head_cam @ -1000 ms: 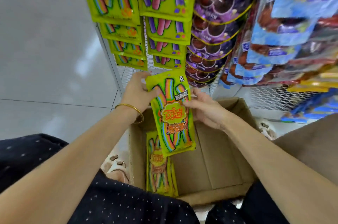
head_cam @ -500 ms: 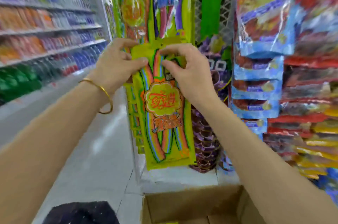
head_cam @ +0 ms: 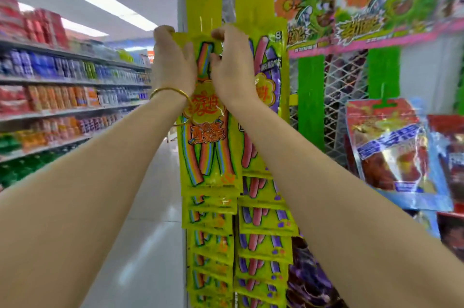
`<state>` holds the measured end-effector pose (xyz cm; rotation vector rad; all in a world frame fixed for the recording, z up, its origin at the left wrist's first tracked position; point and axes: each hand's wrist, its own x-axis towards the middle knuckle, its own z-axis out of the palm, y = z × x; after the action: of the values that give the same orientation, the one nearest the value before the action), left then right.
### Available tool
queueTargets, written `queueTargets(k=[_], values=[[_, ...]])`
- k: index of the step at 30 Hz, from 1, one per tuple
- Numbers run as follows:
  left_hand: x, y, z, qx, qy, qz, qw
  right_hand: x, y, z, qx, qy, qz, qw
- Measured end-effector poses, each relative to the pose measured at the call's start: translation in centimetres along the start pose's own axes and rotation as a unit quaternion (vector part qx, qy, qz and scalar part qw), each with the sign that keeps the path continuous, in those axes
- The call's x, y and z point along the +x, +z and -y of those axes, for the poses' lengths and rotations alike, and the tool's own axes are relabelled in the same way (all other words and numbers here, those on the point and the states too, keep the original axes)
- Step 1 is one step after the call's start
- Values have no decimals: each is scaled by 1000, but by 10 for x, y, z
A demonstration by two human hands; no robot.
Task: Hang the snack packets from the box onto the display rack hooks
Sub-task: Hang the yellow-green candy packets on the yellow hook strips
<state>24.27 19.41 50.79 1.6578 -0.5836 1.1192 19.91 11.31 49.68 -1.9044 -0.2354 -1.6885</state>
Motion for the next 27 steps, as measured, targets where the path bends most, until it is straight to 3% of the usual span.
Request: queueTargets(k=[9, 15, 21, 27], values=[[53, 15, -3, -113, -45, -6, 993, 42, 6, 3, -39, -28, 19, 999], [69, 17, -6, -202, -137, 34, 969, 56, 7, 2, -102, -4, 65, 993], [70, 20, -5, -200, -171, 25, 964, 60, 8, 1, -139, 12, 91, 986], [69, 23, -2, -107, -131, 10, 985, 58, 7, -3, -137, 10, 91, 986]])
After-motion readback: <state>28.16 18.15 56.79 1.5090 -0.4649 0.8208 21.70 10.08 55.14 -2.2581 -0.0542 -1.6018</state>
